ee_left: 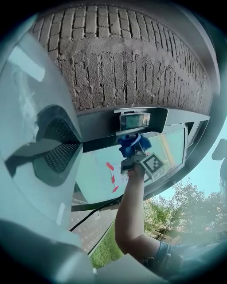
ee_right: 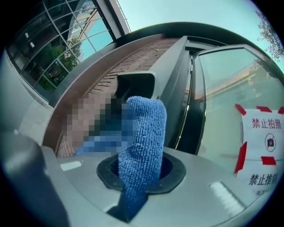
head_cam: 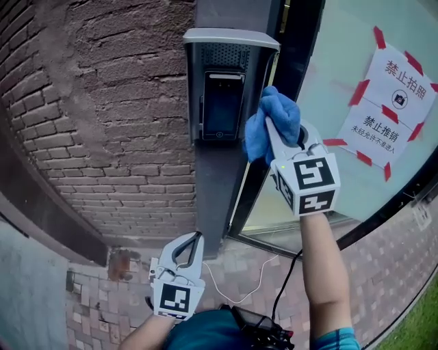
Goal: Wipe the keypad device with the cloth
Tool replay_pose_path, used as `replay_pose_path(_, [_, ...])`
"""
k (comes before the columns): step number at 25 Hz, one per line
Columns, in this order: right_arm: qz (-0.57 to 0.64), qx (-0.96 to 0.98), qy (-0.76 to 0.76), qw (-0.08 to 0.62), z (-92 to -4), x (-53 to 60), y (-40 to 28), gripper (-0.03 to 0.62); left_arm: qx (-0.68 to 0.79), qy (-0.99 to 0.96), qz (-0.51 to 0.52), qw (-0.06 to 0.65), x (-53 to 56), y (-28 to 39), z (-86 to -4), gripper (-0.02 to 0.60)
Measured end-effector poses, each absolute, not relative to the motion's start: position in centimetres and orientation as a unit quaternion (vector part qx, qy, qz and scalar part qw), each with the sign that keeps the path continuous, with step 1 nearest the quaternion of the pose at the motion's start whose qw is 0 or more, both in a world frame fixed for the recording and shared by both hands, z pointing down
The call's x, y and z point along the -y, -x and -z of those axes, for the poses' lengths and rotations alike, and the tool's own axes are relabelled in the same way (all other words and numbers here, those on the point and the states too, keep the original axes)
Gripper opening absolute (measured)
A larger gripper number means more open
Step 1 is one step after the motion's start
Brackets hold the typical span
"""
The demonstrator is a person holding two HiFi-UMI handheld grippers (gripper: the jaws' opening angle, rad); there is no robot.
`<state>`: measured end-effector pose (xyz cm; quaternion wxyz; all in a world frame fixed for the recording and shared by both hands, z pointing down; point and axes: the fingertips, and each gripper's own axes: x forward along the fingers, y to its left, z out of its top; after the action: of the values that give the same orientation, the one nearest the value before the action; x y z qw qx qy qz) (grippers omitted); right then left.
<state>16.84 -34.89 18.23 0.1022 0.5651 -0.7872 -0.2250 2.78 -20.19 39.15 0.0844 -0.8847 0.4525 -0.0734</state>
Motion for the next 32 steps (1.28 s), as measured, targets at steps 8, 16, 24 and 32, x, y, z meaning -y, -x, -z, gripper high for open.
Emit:
replay_pose_path(8, [0.19, 0.798, -0.545, 0.172, -24.8, 35.0, -17.0, 0.049, -0.435, 0.894, 0.078, 0.079, 20.1, -4.2, -40.0, -0.011])
replay_pose_path(16, [0.355, 0.731, -0.578, 0.073, -12.3, 30.3, -14.7, 0.051, -0.45, 0.887, 0.072, 0.073, 20.4, -2.7, -40.0, -0.011])
replay_pose_path(24, [0.434, 0.678, -0.581, 0.123, -7.8, 31.0, -12.0, 0.051, -0.474, 0.876, 0.057, 0.074, 20.4, -0.5, -39.3, -0.011])
replay_pose_path(32, [0.407, 0.691, -0.57, 0.18, -15.6, 32.5, -12.3, 0.05, -0.471, 0.878, 0.062, 0.065, 20.3, -0.1, -40.2, -0.011])
